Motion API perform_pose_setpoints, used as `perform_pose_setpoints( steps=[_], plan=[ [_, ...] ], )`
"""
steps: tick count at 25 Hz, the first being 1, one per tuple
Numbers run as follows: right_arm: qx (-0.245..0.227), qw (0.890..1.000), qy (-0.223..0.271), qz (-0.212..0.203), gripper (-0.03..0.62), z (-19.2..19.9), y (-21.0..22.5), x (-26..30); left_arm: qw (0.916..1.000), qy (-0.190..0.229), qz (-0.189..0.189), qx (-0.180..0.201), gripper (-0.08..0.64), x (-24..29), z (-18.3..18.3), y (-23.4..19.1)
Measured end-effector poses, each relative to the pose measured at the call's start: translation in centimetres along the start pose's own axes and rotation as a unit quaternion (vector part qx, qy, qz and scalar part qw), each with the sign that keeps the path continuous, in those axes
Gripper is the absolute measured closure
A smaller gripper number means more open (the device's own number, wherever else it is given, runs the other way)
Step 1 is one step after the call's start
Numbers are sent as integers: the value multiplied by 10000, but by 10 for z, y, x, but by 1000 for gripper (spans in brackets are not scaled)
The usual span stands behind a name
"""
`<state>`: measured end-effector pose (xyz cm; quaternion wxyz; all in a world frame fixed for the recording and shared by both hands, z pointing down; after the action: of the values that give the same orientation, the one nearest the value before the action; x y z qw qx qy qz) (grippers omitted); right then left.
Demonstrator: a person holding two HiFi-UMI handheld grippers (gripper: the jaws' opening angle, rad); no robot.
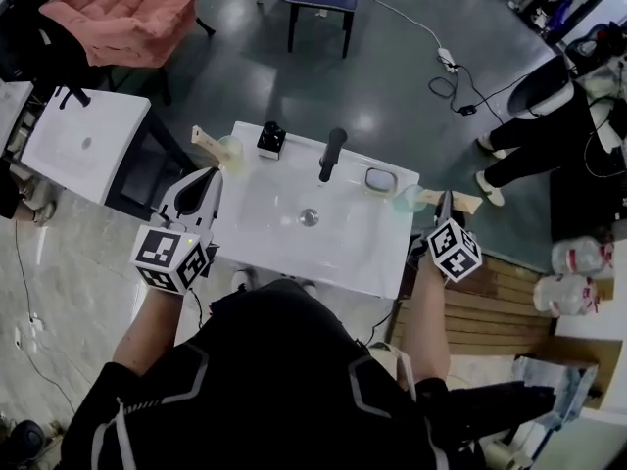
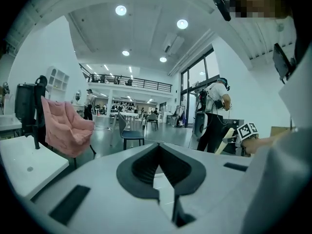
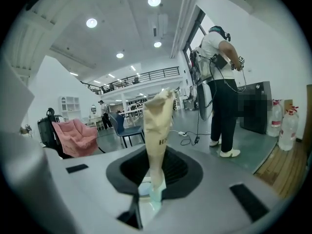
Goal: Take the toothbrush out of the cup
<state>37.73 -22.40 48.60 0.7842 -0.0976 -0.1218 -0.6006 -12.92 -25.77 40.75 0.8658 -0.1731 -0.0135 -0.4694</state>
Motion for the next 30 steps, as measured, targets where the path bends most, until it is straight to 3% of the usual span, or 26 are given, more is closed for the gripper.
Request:
perform_pose_setpoints(
  steps=[10,20,24,30],
  plan=[
    [-180,9978,537,-332,535,-65,-24,-55,9988,96,474,20,561,25,-17,-7],
    [-565,9882,1311,-559,538,-132,-53,-122,9965,338,755,150,561,47,-42,0],
    [-918,9830,1478,-580,546,-142,-60,-138,9961,343,796,187,561,52,-42,5],
    [-868,9839,1440,-612,549,-137,-52,-137,9979,322,544,148,561,51,-40,3]
  ],
)
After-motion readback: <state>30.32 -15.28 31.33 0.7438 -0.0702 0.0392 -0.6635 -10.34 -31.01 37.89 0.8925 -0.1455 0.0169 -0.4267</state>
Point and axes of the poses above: the fingertips, and each gripper's own axes: x forward along the fingers, y to its right, z out of its underside, the point moved 6 cm from there along -x, backward along the fingers, and after that the axes turned 11 degrees about -x, right-handed, at the moved point
